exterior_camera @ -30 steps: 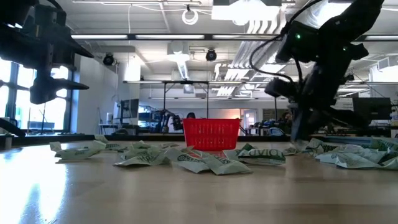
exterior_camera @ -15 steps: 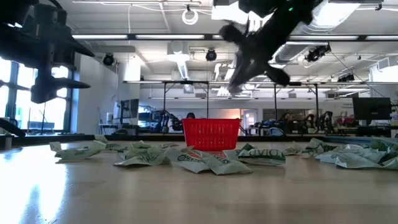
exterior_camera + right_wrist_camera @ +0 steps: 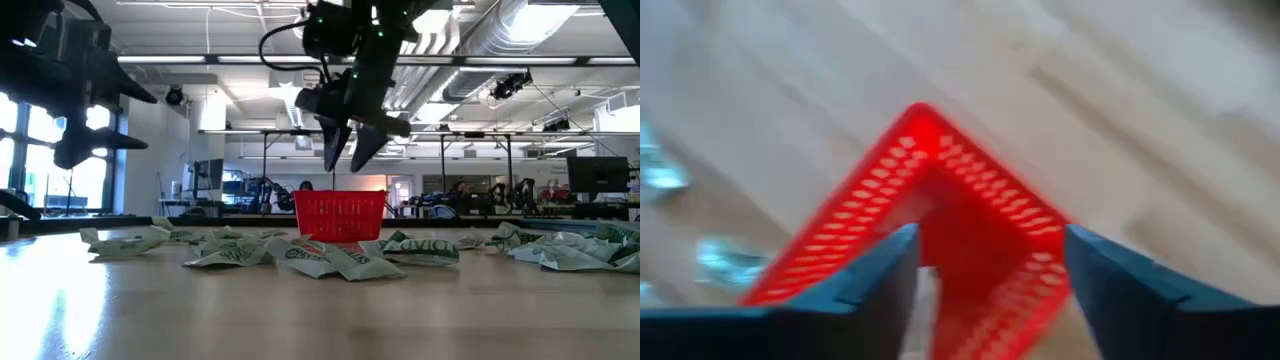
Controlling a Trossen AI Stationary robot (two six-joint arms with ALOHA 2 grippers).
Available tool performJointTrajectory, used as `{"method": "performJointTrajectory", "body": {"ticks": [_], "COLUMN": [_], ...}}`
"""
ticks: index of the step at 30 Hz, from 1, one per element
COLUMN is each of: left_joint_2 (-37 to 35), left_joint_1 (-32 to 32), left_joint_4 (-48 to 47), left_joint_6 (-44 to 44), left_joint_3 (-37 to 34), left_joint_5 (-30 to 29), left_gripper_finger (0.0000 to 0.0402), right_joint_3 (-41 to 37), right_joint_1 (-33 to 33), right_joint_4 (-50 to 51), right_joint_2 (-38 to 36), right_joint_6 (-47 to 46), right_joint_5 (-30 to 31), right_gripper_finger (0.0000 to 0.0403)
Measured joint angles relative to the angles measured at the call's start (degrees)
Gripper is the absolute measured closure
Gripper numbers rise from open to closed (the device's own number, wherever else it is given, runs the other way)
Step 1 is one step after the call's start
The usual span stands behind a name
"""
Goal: Pick and place items into bin
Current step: Put the light green stevia packet into the red bin
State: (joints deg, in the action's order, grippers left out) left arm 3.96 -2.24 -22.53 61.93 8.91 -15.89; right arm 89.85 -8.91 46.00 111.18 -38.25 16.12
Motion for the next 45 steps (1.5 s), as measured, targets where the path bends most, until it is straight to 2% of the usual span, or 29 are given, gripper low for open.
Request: {"method": "performJointTrajectory", "body": {"ticks": [3,6,11,13,16,18,20,26,29,33,36,40,45], "left_joint_2": [1.12,4.7,16.06,22.11,31.84,38.5,44.18,56.52,59.94,60.8,59.83,58.81,60.36], "left_joint_1": [0.0,0.0,0.0,0.02,0.04,0.04,0.04,1.01,6.02,15.19,20.92,25.22,28.2], "left_joint_4": [-2.24,-4.99,-6.05,-9.2,-17.43,-21.98,-25.63,-26.12,-25.37,-23.34,-21.27,-18.61,-17.44], "left_joint_6": [-0.11,-3.26,-19.37,-23.69,-27.59,-30.84,-33.76,-42.41,-45.17,-49.35,-55.12,-67.12,-78.37], "left_joint_3": [0.29,3.04,11.43,15.68,21.54,24.78,27.33,29.61,29.66,29.66,29.66,29.66,29.66], "left_joint_5": [-0.12,-1.47,-7.58,-10.56,-14.6,-15.31,-15.14,-10.23,-6.61,-1.31,2.01,7.91,11.97], "left_gripper_finger": [0.0066,0.0081,0.0121,0.0129,0.0128,0.012,0.0109,0.0107,0.0117,0.0129,0.0132,0.0131,0.0131], "right_joint_3": [1.9,2.44,0.44,-0.27,-0.61,-0.68,-0.77,-0.77,-0.77,-2.88,-11.77,-26.48,-38.34], "right_joint_1": [1.52,2.22,2.15,1.69,0.66,0.04,-0.15,-0.04,-0.04,-0.12,0.14,3.13,9.31], "right_joint_4": [2.77,6.72,12.7,13.82,14.07,15.23,16.69,18.49,18.55,17.57,14.19,7.5,0.37], "right_joint_2": [-0.45,-1.44,-2.92,-3.36,-3.6,-3.63,-3.63,-5.43,-7.27,-10.8,-16.71,-26.9,-36.71], "right_joint_6": [1.6,5.11,13.28,16.84,21.7,25.01,28.69,38.06,40.4,40.01,37.04,29.17,18.22], "right_joint_5": [4.05,4.36,4.45,3.77,-0.34,-4.06,-4.88,-4.13,-2.14,-1.49,-1.79,-1.78,3.18], "right_gripper_finger": [0.01,0.0073,0.0067,0.0066,0.0066,0.0066,0.0065,0.0065,0.0065,0.0065,0.0065,0.0066,0.0066]}}
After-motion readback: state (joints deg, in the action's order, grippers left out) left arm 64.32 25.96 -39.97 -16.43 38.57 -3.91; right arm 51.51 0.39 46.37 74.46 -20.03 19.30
